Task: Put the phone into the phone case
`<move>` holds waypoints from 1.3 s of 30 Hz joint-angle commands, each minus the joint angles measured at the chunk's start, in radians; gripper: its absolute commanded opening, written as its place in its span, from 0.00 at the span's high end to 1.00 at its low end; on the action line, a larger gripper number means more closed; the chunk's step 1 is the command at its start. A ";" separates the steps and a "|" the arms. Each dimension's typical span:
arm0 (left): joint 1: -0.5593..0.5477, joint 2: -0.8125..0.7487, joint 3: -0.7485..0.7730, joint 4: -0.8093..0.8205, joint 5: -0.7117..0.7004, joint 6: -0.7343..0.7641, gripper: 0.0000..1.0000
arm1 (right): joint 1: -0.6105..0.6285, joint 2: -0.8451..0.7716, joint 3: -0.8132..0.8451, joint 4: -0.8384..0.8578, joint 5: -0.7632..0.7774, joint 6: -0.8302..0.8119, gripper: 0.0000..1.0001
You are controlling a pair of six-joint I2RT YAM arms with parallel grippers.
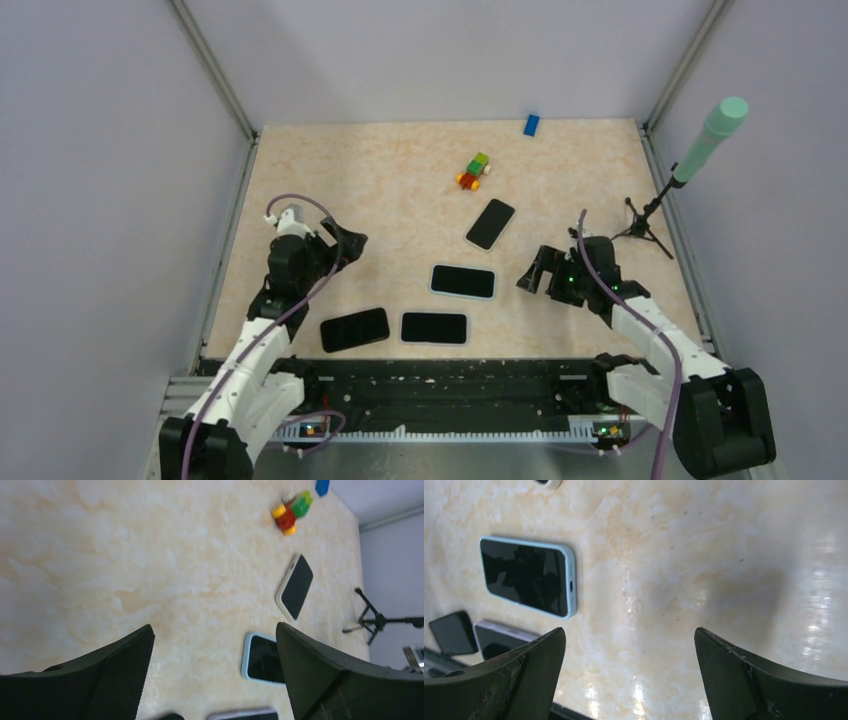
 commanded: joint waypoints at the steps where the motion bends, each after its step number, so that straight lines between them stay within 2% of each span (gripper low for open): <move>1: 0.006 -0.068 0.060 0.030 -0.307 0.093 0.08 | -0.012 -0.080 0.061 0.007 0.230 -0.025 0.03; 7: 0.006 -0.093 -0.032 0.206 -0.470 0.136 0.08 | -0.011 -0.220 -0.017 0.131 0.575 -0.019 0.08; 9: 0.006 -0.090 -0.057 0.244 -0.559 0.137 0.08 | -0.011 -0.292 -0.073 0.220 0.642 -0.110 0.08; 11: 0.006 -0.087 -0.078 0.273 -0.625 0.122 0.08 | -0.010 -0.366 -0.139 0.345 0.670 -0.221 0.01; 16: 0.006 -0.063 -0.137 0.371 -0.808 0.070 0.08 | -0.009 -0.487 -0.287 0.584 0.666 -0.398 0.01; 19: 0.006 -0.042 -0.160 0.451 -0.824 0.226 0.07 | -0.009 -0.492 -0.337 0.646 0.660 -0.420 0.01; 21: 0.006 -0.026 -0.162 0.489 -0.792 0.381 0.07 | -0.009 -0.478 -0.368 0.690 0.668 -0.434 0.01; 25: 0.006 0.036 -0.158 0.538 -0.736 0.588 0.07 | -0.010 -0.398 -0.418 0.827 0.723 -0.455 0.01; 29: 0.005 0.137 -0.160 0.585 -0.785 0.630 0.07 | -0.008 -0.289 -0.411 0.932 0.716 -0.492 0.01; 31: 0.004 0.204 -0.176 0.663 -0.793 0.649 0.06 | -0.010 -0.202 -0.402 1.002 0.710 -0.505 0.01; 34: 0.005 0.308 -0.203 0.842 -0.780 0.661 0.05 | -0.010 -0.075 -0.381 1.113 0.753 -0.517 0.01; 37: 0.006 0.396 -0.241 1.040 -0.694 0.719 0.03 | -0.022 0.037 -0.383 1.276 0.778 -0.586 0.01; 39: 0.009 0.441 -0.238 1.098 -0.653 0.747 0.03 | -0.048 0.113 -0.385 1.386 0.752 -0.615 0.01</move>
